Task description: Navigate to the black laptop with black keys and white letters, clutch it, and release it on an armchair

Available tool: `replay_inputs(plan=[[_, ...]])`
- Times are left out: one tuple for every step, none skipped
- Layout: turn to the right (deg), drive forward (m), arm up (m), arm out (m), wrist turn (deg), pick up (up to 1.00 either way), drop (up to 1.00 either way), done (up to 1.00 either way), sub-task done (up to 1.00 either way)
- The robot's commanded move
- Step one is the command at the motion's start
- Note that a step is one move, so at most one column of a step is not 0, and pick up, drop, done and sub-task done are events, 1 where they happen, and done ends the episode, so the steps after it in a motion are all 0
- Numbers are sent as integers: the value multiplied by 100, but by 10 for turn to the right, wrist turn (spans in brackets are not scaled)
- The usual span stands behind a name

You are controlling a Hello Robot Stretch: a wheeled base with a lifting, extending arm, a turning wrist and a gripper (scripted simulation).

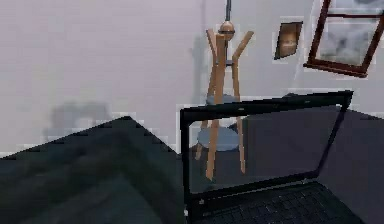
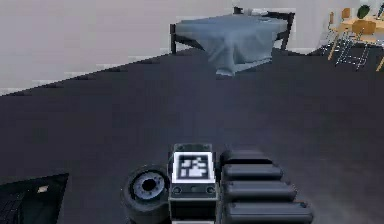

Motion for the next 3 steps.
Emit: replay_inputs(plan=[[-450,0,0,0,0,0,0,0,0],[-450,0,0,0,0,0,0,0,0],[-300,0,0,0,0,0,0,0,0]])
